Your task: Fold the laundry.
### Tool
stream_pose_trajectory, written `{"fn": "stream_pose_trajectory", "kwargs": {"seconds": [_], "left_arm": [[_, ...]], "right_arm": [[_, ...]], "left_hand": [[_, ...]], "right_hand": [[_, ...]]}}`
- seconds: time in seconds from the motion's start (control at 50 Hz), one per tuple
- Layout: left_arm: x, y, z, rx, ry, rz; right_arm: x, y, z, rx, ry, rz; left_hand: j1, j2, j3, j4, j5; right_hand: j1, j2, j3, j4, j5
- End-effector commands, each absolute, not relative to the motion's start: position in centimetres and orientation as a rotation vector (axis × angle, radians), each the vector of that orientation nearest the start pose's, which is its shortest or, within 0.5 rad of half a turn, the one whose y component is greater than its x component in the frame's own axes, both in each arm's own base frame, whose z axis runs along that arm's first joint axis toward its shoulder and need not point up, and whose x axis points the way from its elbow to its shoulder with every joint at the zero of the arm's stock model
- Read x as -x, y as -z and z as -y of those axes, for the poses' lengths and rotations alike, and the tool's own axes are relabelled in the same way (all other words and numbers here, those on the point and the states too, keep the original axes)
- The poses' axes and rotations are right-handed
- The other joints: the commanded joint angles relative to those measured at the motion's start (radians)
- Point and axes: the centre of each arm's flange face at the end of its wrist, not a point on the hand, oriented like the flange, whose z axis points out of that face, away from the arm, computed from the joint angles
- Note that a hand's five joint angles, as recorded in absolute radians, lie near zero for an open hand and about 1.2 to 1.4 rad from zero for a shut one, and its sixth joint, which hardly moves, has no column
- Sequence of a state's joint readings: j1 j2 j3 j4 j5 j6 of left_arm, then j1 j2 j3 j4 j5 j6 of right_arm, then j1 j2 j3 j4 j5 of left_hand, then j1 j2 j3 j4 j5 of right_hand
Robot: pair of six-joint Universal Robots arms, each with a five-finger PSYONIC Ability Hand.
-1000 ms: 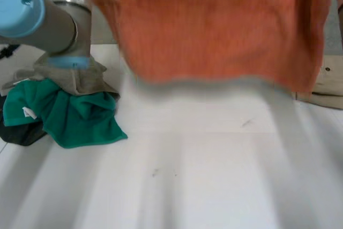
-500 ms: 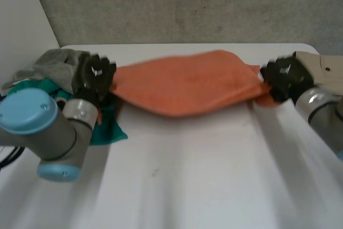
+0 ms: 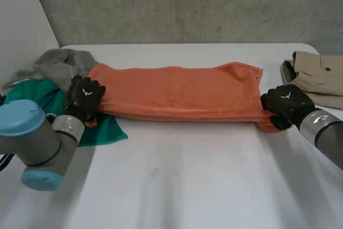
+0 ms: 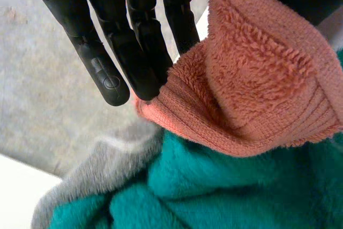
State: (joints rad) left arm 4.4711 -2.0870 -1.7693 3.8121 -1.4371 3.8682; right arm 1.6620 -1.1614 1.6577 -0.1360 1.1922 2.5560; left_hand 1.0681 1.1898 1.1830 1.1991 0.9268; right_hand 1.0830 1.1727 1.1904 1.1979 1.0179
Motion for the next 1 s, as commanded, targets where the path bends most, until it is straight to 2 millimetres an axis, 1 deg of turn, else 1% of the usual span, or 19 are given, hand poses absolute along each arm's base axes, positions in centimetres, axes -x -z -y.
{"fn": "stream_pose_trajectory", "kwargs": {"seconds": [0.02, 0.04, 0.16, 0.18, 0.24, 0.26, 0.36, 0.4, 0.48, 0.5, 0.58, 0.7, 0.82, 0.88, 0.9, 0.92, 0.94, 0.98, 1.0], "left_arm": [[23.0, -16.5, 29.1, -1.141, 2.074, -1.743], [23.0, -16.8, 29.0, -1.14, 2.081, -1.736], [22.9, -17.1, 28.7, -1.137, 2.083, -1.727], [22.9, -17.1, 28.7, -1.139, 2.084, -1.726], [22.9, -17.3, 28.8, -1.133, 2.086, -1.722], [22.9, -17.2, 28.9, -1.133, 2.086, -1.722], [22.9, -17.4, 29.0, -1.128, 2.093, -1.718], [22.9, -17.4, 29.0, -1.127, 2.094, -1.717], [22.9, -17.4, 29.0, -1.127, 2.094, -1.717], [22.9, -17.4, 29.0, -1.127, 2.094, -1.717], [22.9, -17.4, 29.0, -1.126, 2.095, -1.718], [22.9, -17.5, 29.1, -1.124, 2.096, -1.717], [22.8, -17.6, 29.3, -1.115, 2.096, -1.713], [22.7, -17.7, 29.5, -1.105, 2.103, -1.713], [22.7, -17.8, 29.6, -1.1, 2.106, -1.712], [22.7, -17.9, 29.6, -1.09, 2.111, -1.72], [22.7, -18.0, 29.6, -1.086, 2.116, -1.719], [22.6, -18.1, 29.6, -1.081, 2.119, -1.725], [22.7, -18.2, 29.4, -1.087, 2.115, -1.731]], "right_arm": [[-19.5, -17.1, 31.1, 1.165, 1.722, -2.295], [-19.3, -17.4, 31.2, 1.167, 1.704, -2.311], [-17.7, -18.0, 32.6, 1.124, 1.642, -2.383], [-17.3, -17.6, 33.2, 1.107, 1.612, -2.412], [-16.9, -17.2, 34.0, 1.078, 1.561, -2.448], [-16.4, -17.1, 34.4, 1.059, 1.526, -2.471], [-15.2, -17.4, 35.4, 1.006, 1.506, -2.498], [-15.0, -17.4, 35.6, 0.994, 1.513, -2.49], [-14.9, -17.4, 35.6, 0.91, 1.486, -2.49], [-14.9, -17.3, 35.6, 0.856, 1.465, -2.491], [-15.2, -17.2, 35.5, 0.737, 1.423, -2.474], [-15.8, -16.6, 35.5, 0.663, 1.375, -2.444], [-15.7, -14.9, 36.3, 0.648, 1.338, -2.464], [-16.3, -13.8, 36.5, 0.659, 1.313, -2.466], [-16.5, -13.7, 36.6, 0.667, 1.314, -2.465], [-17.0, -13.3, 36.7, 0.681, 1.318, -2.467], [-17.1, -13.4, 36.8, 0.686, 1.332, -2.469], [-17.0, -13.6, 37.0, 0.688, 1.368, -2.476], [-16.7, -13.9, 37.3, 0.696, 1.428, -2.489]], "left_hand": [[0.328, 0.207, 0.213, 0.197, 0.295], [0.328, 0.207, 0.213, 0.197, 0.295], [0.328, 0.207, 0.213, 0.197, 0.295], [0.328, 0.207, 0.213, 0.197, 0.295], [0.328, 0.207, 0.213, 0.197, 0.295], [0.328, 0.207, 0.213, 0.197, 0.295], [0.328, 0.207, 0.213, 0.197, 0.295], [0.328, 0.207, 0.213, 0.197, 0.295], [0.328, 0.207, 0.213, 0.197, 0.295], [0.328, 0.207, 0.213, 0.197, 0.295], [0.328, 0.207, 0.213, 0.197, 0.295], [0.328, 0.207, 0.213, 0.197, 0.295], [0.328, 0.207, 0.213, 0.197, 0.295], [0.328, 0.207, 0.213, 0.197, 0.295], [0.328, 0.207, 0.213, 0.197, 0.295], [0.328, 0.207, 0.213, 0.197, 0.295], [0.328, 0.207, 0.213, 0.197, 0.295], [0.328, 0.207, 0.213, 0.197, 0.295], [0.328, 0.207, 0.213, 0.197, 0.295]], "right_hand": [[0.146, 0.056, 0.038, 0.031, 0.036], [-0.181, -0.271, -0.289, -0.296, -0.291], [-0.226, -0.315, -0.333, -0.341, -0.335], [-0.261, -0.35, -0.368, -0.376, -0.37], [-0.302, -0.392, -0.409, -0.417, -0.411], [-0.366, -0.456, -0.474, -0.481, -0.476], [-0.381, -0.471, -0.489, -0.496, -0.491], [-0.381, -0.471, -0.489, -0.496, -0.491], [-0.434, -0.524, -0.542, -0.549, -0.544], [-0.437, -0.527, -0.545, -0.552, -0.547], [-0.469, -0.559, -0.577, -0.584, -0.579], [-0.517, -0.606, -0.624, -0.631, -0.626], [-0.478, -0.568, -0.586, -0.593, -0.588], [-0.356, -0.445, -0.463, -0.47, -0.465], [-0.282, -0.372, -0.39, -0.397, -0.392], [0.14, 0.05, 0.032, 0.025, 0.03], [0.312, 0.222, 0.204, 0.197, 0.202], [0.313, 0.224, 0.206, 0.198, 0.204], [0.313, 0.224, 0.206, 0.198, 0.204]]}}
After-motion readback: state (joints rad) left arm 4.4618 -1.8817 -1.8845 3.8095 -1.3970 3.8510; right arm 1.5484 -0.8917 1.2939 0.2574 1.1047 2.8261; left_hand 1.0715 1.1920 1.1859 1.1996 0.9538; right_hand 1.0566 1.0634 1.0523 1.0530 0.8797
